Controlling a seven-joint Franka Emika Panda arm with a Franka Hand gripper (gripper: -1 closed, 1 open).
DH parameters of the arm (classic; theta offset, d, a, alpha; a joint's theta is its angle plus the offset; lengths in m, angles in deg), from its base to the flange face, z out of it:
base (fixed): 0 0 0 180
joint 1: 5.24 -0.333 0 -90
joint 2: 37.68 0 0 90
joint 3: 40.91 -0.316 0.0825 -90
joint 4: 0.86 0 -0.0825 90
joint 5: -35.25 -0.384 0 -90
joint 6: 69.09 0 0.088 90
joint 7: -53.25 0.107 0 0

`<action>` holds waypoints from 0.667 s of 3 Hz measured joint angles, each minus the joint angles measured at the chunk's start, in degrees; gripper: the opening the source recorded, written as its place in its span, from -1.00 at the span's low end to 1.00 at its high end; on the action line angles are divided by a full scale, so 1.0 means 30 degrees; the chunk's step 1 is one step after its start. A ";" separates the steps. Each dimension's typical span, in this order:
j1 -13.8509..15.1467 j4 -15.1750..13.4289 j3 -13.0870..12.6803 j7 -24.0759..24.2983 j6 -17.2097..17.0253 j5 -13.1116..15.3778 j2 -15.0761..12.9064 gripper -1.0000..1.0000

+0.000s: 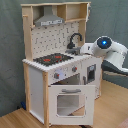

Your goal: Play with the kitchen

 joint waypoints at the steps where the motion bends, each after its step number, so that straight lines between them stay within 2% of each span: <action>1: -0.0001 0.0480 0.0046 -0.0241 0.0003 0.1886 0.0628 1.00; 2: -0.0022 0.0868 0.0324 -0.0624 0.0003 0.3834 0.1234 1.00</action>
